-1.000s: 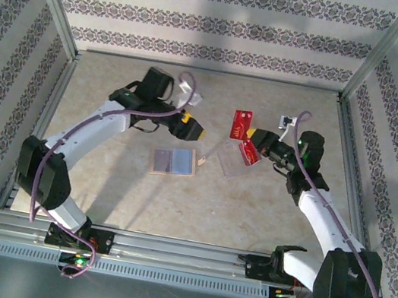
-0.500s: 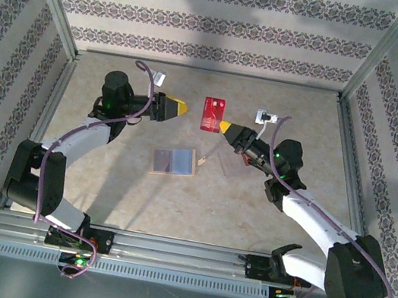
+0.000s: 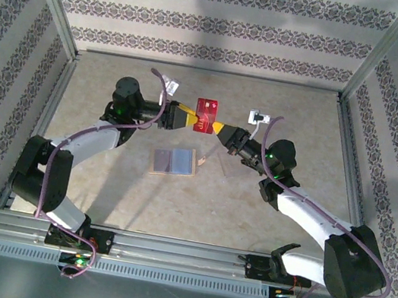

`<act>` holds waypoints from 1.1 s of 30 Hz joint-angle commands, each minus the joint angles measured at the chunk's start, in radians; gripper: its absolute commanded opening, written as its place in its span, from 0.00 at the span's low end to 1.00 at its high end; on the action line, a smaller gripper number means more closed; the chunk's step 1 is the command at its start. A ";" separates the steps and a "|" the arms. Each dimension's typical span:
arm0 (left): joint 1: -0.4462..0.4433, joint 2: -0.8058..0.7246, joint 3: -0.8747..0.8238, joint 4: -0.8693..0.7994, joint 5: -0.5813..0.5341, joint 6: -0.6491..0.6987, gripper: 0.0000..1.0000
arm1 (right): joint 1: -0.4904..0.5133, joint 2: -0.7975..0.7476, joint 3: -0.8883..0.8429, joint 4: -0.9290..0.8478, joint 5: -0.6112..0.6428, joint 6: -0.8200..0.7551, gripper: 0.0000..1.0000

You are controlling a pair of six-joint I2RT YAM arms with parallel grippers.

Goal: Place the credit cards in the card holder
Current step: Pick up the credit card from the storage box.

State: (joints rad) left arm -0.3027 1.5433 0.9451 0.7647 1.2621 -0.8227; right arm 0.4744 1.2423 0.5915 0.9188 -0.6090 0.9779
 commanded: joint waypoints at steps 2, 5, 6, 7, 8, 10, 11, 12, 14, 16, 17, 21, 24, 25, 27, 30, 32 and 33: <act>-0.015 0.008 0.022 0.090 0.027 -0.025 0.09 | 0.008 -0.007 -0.002 0.048 0.008 -0.023 0.00; -0.015 0.005 0.016 0.083 0.038 -0.014 0.00 | 0.001 -0.011 -0.011 0.035 0.007 -0.029 0.00; -0.015 0.005 0.014 0.084 0.042 -0.016 0.00 | -0.003 -0.012 -0.015 0.036 -0.001 -0.028 0.04; -0.015 0.006 0.013 0.081 0.042 -0.017 0.00 | -0.008 -0.012 -0.016 0.035 -0.018 -0.030 0.14; -0.016 0.006 0.012 0.081 0.040 -0.015 0.00 | -0.014 -0.012 -0.016 0.034 -0.034 -0.030 0.24; -0.018 0.004 0.009 0.072 0.041 -0.007 0.00 | -0.032 -0.019 -0.021 0.032 -0.057 -0.032 0.37; -0.018 0.001 0.007 0.067 0.043 -0.002 0.00 | -0.042 -0.023 -0.020 0.025 -0.062 -0.033 0.38; -0.019 -0.001 0.006 0.063 0.045 0.000 0.00 | -0.052 -0.028 -0.016 0.015 -0.071 -0.032 0.40; -0.019 -0.006 0.004 0.051 0.045 -0.002 0.00 | -0.060 -0.032 -0.003 0.005 -0.096 -0.034 0.41; -0.023 -0.009 -0.005 0.052 0.043 -0.001 0.00 | -0.056 -0.024 0.017 -0.007 -0.118 -0.043 0.46; -0.027 -0.009 -0.008 0.053 0.043 0.003 0.00 | -0.053 -0.019 0.023 -0.010 -0.123 -0.048 0.47; -0.035 -0.010 -0.003 0.036 0.044 0.005 0.00 | -0.054 -0.004 0.039 -0.013 -0.124 -0.046 0.48; -0.036 -0.008 -0.008 0.030 0.039 0.012 0.00 | -0.047 -0.008 0.041 -0.012 -0.124 -0.051 0.48; -0.039 -0.007 -0.010 0.023 0.039 0.022 0.00 | -0.045 -0.010 0.042 -0.014 -0.123 -0.053 0.47; -0.042 -0.007 -0.012 0.009 0.042 0.036 0.00 | -0.043 -0.009 0.045 -0.014 -0.121 -0.052 0.44; -0.047 -0.004 -0.011 0.009 0.042 0.029 0.00 | -0.037 -0.002 0.054 -0.014 -0.131 -0.049 0.29; -0.049 0.001 -0.011 0.014 0.041 0.029 0.00 | -0.034 0.004 0.056 -0.014 -0.139 -0.053 0.20; -0.050 -0.001 -0.011 0.013 0.041 0.033 0.00 | -0.034 0.006 0.054 -0.015 -0.140 -0.056 0.15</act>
State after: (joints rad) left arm -0.3416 1.5513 0.9443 0.7700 1.2835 -0.8165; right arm 0.4274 1.2396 0.6151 0.8825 -0.7200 0.9386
